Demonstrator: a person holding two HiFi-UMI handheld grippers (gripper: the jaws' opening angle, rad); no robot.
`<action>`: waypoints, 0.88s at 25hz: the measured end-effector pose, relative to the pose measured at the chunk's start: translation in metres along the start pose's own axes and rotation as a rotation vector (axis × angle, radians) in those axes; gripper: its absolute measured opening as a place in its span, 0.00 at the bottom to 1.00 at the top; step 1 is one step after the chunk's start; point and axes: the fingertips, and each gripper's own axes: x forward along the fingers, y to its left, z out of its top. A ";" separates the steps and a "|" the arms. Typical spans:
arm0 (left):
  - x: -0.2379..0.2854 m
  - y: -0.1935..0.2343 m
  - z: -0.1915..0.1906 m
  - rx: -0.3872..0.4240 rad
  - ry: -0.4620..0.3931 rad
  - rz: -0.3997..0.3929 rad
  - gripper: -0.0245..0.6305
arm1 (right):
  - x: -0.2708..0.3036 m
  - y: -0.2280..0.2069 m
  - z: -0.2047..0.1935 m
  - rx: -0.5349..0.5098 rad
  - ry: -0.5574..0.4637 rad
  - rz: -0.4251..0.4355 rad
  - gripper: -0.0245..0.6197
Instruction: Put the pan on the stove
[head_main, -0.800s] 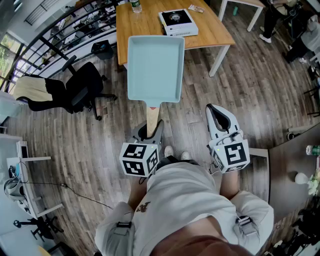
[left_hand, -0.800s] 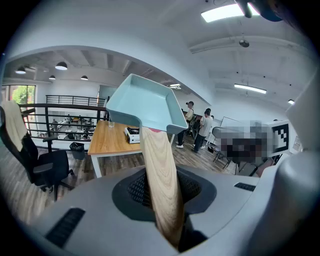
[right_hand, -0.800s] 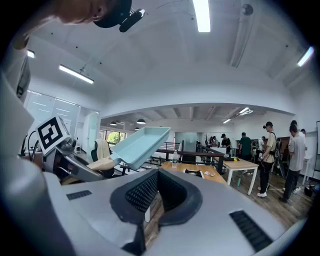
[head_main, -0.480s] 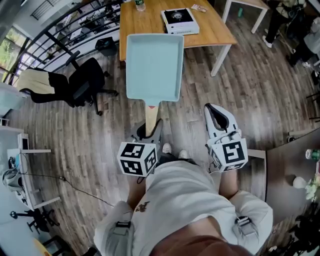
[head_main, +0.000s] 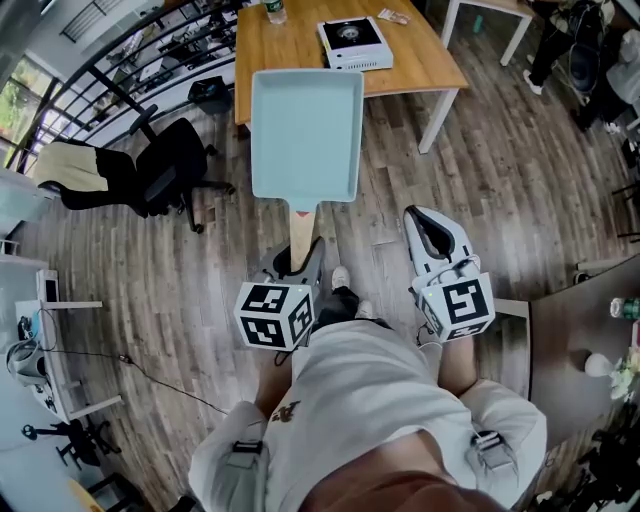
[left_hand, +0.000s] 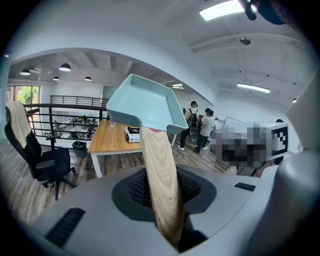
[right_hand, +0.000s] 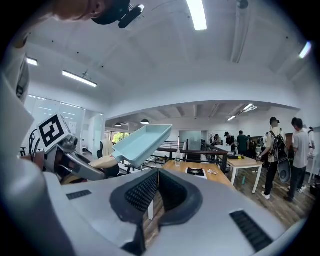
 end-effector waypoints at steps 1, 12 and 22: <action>0.003 0.001 0.002 0.000 0.001 -0.005 0.19 | 0.003 -0.001 0.001 -0.003 -0.001 -0.001 0.07; 0.051 0.035 0.033 0.017 0.011 -0.059 0.19 | 0.060 -0.023 0.009 -0.011 0.028 -0.053 0.07; 0.084 0.079 0.059 0.038 0.034 -0.101 0.19 | 0.115 -0.032 0.014 0.003 0.055 -0.112 0.07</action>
